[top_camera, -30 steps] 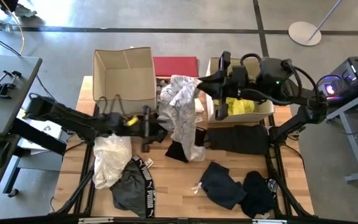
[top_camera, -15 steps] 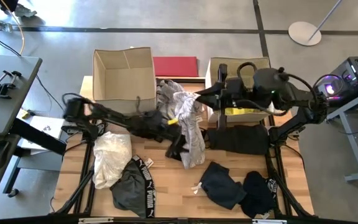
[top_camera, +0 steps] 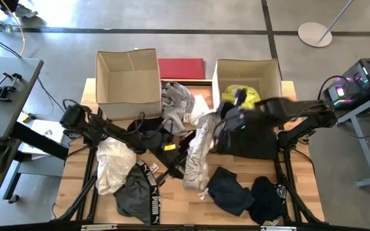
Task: Sort clothes
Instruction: Put the white polo shirt into the right laundry organizer
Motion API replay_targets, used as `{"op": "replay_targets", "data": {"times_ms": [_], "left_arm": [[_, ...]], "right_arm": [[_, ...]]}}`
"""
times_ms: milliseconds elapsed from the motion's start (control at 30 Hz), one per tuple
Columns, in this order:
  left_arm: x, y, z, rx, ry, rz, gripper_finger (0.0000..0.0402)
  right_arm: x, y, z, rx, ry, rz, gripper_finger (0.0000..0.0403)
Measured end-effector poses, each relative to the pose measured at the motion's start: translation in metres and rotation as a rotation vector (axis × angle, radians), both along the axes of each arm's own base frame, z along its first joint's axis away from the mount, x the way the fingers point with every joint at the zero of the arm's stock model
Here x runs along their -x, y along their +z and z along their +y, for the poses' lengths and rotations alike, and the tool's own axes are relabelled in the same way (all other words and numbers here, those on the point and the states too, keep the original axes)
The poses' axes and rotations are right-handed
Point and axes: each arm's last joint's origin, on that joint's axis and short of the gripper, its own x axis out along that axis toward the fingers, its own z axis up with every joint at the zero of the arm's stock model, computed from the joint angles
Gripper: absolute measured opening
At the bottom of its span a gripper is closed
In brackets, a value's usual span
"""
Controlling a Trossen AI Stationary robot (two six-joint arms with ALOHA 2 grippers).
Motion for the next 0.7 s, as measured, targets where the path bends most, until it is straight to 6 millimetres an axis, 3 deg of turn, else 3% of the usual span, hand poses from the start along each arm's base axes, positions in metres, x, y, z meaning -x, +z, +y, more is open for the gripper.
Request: {"op": "replay_targets", "data": {"times_ms": [133,233,400,500,600,700], "left_arm": [[0.014,0.023,0.004,0.003,0.05,0.01,0.0008],[0.025,0.035,0.009,-0.035,0.131,0.042,0.0006],[0.042,0.046,0.017,-0.125,0.326,0.12,0.0004],[0.051,0.051,0.022,-0.16,0.422,0.152,0.0003],[0.057,0.054,0.026,-0.177,0.49,0.182,0.0002],[0.06,0.054,0.028,-0.189,0.523,0.203,0.0002]], "right_arm": [[-0.007,-0.046,0.007,-0.019,0.007,0.09,0.0029],[-0.006,-0.068,0.009,-0.079,-0.027,0.13,0.0077],[-0.004,-0.075,0.009,-0.158,0.026,0.191,0.0184],[-0.001,-0.071,0.019,-0.178,0.117,0.192,0.0242],[-0.005,-0.073,0.038,-0.134,0.257,0.134,0.028],[-0.015,-0.083,0.06,-0.08,0.376,-0.018,0.0292]]}}
